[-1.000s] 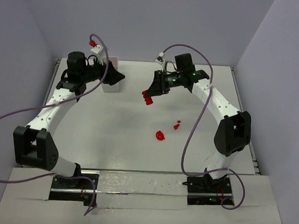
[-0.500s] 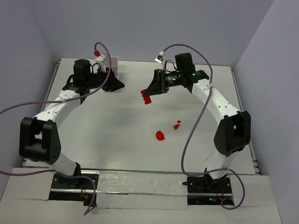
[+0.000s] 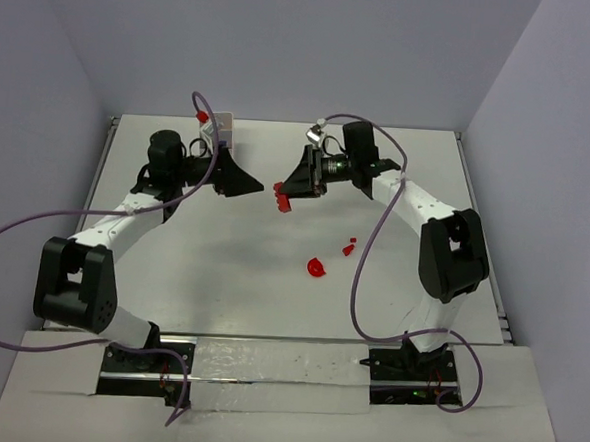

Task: Sort the legos into containers by color

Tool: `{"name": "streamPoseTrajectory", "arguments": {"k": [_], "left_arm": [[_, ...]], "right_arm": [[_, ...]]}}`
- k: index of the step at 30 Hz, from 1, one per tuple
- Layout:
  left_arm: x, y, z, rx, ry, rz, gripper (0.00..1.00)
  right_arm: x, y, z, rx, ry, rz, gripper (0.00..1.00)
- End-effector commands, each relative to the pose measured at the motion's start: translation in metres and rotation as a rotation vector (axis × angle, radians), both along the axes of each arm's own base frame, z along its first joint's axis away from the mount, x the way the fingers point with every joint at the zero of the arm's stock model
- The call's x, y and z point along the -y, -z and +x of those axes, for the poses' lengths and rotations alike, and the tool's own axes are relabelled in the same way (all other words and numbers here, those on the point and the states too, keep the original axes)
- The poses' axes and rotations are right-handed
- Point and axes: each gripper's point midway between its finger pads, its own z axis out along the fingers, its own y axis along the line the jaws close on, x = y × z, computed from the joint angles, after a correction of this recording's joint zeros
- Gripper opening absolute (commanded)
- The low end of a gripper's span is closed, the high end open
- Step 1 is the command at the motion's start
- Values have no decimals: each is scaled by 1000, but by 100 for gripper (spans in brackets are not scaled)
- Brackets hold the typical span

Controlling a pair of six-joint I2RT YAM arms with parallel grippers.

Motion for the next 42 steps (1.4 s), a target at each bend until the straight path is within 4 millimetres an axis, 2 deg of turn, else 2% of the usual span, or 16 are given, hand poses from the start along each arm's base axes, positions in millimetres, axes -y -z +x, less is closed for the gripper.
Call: {"name": "streamPoseTrajectory", "arguments": {"k": [1,4,5,7,10,18,21,25,27,36,40,42], "left_arm": [[1,-10,6,75,-139,65,78],[1,6,14,109,-214,173,78],[2,3,20,121,-248,183,78],[4,13,21,122,-258,243,78],[17,14,22,136,-262,288,77],[44,20,21,140,-240,351,77],[49,21,27,129,-255,357,77],[53,37,33,73,-272,392,77],[54,39,34,72,-280,407,77],[66,50,28,56,-240,424,77],[69,55,27,33,-223,419,74],[70,57,27,25,-219,420,66]], "right_arm": [[5,-11,23,-129,203,18,0],[15,6,38,-252,387,-99,0],[19,12,44,-284,447,-146,0],[28,23,53,-344,560,-232,0],[40,36,58,-441,690,-297,0],[43,43,50,-539,727,-299,0],[39,41,48,-564,711,-276,0],[37,38,48,-571,704,-254,0],[36,36,47,-569,697,-245,0],[34,34,46,-567,686,-227,0],[32,33,45,-568,675,-215,0],[31,33,45,-569,669,-207,0]]}}
